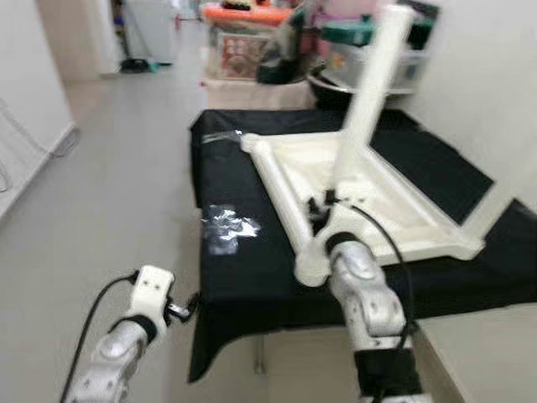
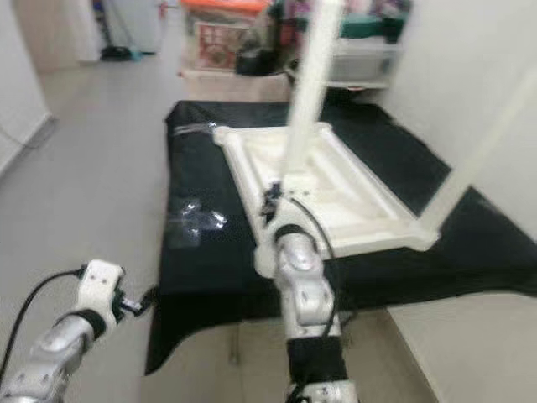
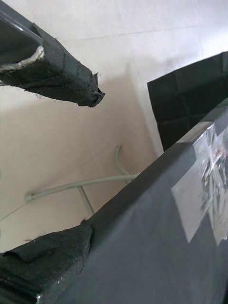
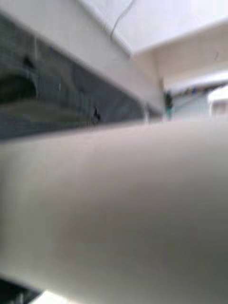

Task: Building children table

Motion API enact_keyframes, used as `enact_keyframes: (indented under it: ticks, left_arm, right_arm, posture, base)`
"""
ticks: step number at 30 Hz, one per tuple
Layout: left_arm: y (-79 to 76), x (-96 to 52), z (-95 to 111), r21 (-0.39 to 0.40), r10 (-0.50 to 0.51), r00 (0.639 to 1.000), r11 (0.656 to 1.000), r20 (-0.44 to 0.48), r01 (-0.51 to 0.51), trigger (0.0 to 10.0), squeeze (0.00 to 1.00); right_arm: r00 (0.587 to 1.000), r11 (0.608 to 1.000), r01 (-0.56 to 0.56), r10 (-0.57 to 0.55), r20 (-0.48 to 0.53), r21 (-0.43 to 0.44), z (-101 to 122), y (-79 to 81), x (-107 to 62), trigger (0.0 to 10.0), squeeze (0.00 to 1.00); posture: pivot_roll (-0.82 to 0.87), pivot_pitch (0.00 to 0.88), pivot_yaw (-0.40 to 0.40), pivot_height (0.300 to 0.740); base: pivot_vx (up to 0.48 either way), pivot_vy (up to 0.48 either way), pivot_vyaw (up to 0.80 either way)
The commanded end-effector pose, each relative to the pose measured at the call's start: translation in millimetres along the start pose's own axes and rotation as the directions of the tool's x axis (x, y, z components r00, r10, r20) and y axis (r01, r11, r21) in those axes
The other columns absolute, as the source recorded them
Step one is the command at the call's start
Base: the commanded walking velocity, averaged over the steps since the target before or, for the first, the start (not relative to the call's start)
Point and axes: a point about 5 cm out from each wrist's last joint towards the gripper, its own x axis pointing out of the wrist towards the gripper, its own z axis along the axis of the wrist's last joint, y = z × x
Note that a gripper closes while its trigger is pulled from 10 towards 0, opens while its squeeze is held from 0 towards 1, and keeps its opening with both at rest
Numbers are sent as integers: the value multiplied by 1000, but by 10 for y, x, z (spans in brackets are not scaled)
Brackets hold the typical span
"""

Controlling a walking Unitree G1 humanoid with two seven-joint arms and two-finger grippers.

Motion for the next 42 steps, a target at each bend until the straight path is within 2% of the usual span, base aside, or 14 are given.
enact_keyframes:
  ticks: [1,9,13,14,18,21,27,28,29,32,33,38,39,42]
  left_arm:
    - [-55,32,1,-4,-27,1000,1000,-1,27,10000,0]
    - [-78,33,-28,-7,-18,1000,1000,-6,18,10000,0]
    - [-100,37,-15,-13,-15,1000,1000,1,15,10000,0]
    - [-97,28,-11,-15,-14,1000,1000,3,14,10000,0]
    - [-77,8,-17,-14,-9,1000,1000,3,9,10000,0]
    - [-46,-10,-27,-13,-4,1000,1000,0,4,10000,0]
    - [-67,-12,-22,-17,-12,1000,1000,7,12,10000,0]
    - [-78,-7,-21,-17,-16,1000,1000,7,16,10000,0]
    - [-88,1,-16,-17,-21,1000,1000,8,21,10000,0]
    - [-93,6,-11,-17,-23,1000,1000,9,23,10000,0]
    - [-98,15,7,-18,-27,1000,999,15,27,10000,0]
    - [-90,24,58,-20,-32,999,999,34,33,10000,0]
    - [-81,16,67,-20,-33,999,999,37,34,10000,0]
    - [-80,-4,66,-21,-32,999,999,44,33,10000,0]
  right_arm:
    - [965,964,-260,258,47,57,152,207,52,10000,0]
    - [739,739,-673,673,4,23,196,197,78,10000,0]
    - [733,735,-677,678,-59,32,14,313,90,10000,0]
    - [785,790,-613,613,-93,33,-91,343,159,0,0]
    - [886,900,-435,429,-174,2,-259,290,275,0,0]
    - [961,998,-22,3,-277,-67,-416,-94,386,0,0]
    - [879,890,450,-456,-141,-71,-276,-597,86,0,0]
    - [898,908,414,-418,-135,-55,-250,-520,52,2471,0]
    - [939,945,323,-327,-104,-56,-186,-353,41,10000,0]
    - [960,963,263,-267,-79,-62,-147,-234,37,10000,0]
    - [980,979,197,-198,-20,-61,-64,-110,7,10000,1000]
    - [1000,996,9,-7,18,-87,78,81,56,10000,1000]
    - [996,994,-88,89,17,-57,137,129,91,10000,0]
    - [928,928,-373,373,15,-2,266,153,94,10000,0]
  posture:
    - [39,0,-86,740]
    - [57,0,-112,740]
    - [67,0,-118,740]
    - [71,0,-120,740]
    - [74,0,-121,740]
    - [73,0,-120,740]
    - [46,0,-103,740]
    - [46,0,-103,740]
    - [37,0,-96,740]
    - [37,0,-96,740]
    - [33,0,-93,740]
    - [40,0,-97,740]
    - [41,0,-97,740]
    - [48,0,-104,740]
  base:
    - [0,0,0]
    - [0,0,0]
    - [0,0,0]
    - [0,0,0]
    - [0,0,0]
    - [0,0,0]
    - [0,0,0]
    - [0,0,0]
    - [0,0,0]
    - [0,0,0]
    - [0,0,0]
    - [0,0,0]
    - [0,0,0]
    - [0,0,0]
